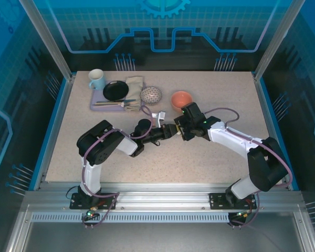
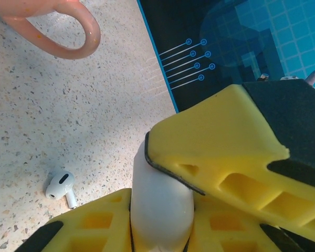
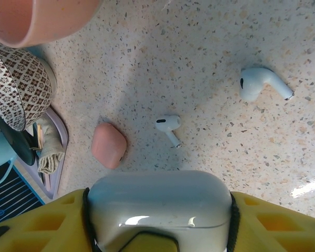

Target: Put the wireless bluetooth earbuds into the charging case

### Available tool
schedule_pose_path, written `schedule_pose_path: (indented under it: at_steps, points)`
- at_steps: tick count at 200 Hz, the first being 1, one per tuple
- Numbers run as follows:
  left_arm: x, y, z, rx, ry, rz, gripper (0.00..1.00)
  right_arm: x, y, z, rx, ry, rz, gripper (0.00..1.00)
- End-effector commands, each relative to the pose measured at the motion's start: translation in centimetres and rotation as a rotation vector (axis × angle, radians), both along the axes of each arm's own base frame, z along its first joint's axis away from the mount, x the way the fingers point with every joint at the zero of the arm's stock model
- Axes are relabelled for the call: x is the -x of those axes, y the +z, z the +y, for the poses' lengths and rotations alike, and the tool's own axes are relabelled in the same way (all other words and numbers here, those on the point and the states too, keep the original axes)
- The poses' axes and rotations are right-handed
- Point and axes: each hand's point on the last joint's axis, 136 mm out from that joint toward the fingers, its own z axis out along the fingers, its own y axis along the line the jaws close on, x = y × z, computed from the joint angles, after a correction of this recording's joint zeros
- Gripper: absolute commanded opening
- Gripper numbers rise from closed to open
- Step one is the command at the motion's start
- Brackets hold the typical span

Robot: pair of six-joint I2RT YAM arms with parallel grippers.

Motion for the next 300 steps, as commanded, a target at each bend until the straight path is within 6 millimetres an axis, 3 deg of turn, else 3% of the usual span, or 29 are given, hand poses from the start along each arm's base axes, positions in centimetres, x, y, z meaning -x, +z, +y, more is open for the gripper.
schedule_pose_path:
  at_steps: [1,27,54,84,107,110,125,160,226,300]
  points:
    - [-0.5,1.7,-0.4,0.030,0.000,-0.018,0.08,-1.2,2.5,-0.6,-0.033,0.000,-0.078,0.70]
    - [-0.1,1.5,-0.2,0.005,-0.011,0.005,0.06,-2.5,5.5,-2.8,-0.022,0.015,-0.184,0.81]
    - [0.5,1.8,0.2,-0.017,-0.057,0.026,0.04,-2.3,8.1,-5.6,0.052,0.091,-0.275,0.83]
    - [1.3,2.7,1.3,-0.076,-0.159,0.036,0.01,-1.3,9.1,-7.1,0.192,0.321,-0.410,0.83]
    - [2.6,4.6,2.3,-0.124,-0.279,0.008,0.01,-0.6,10.1,-5.4,0.240,0.574,-0.604,0.82]
    - [2.8,4.9,2.4,-0.128,-0.292,0.001,0.01,-0.1,9.3,-5.2,0.243,0.617,-0.609,0.82]
    - [3.7,6.4,3.0,-0.152,-0.358,-0.032,0.01,0.9,8.7,-4.1,0.253,0.740,-0.672,0.80]
    - [5.3,9.0,4.0,-0.172,-0.468,-0.073,0.01,2.4,8.7,-2.7,0.195,0.811,-0.798,0.78]
    - [5.6,9.3,4.2,-0.172,-0.510,-0.052,0.00,3.6,10.9,0.4,0.122,0.877,-0.958,0.77]
    - [5.6,9.7,4.2,-0.170,-0.511,-0.062,0.00,2.9,9.1,2.5,0.112,0.927,-0.892,0.73]
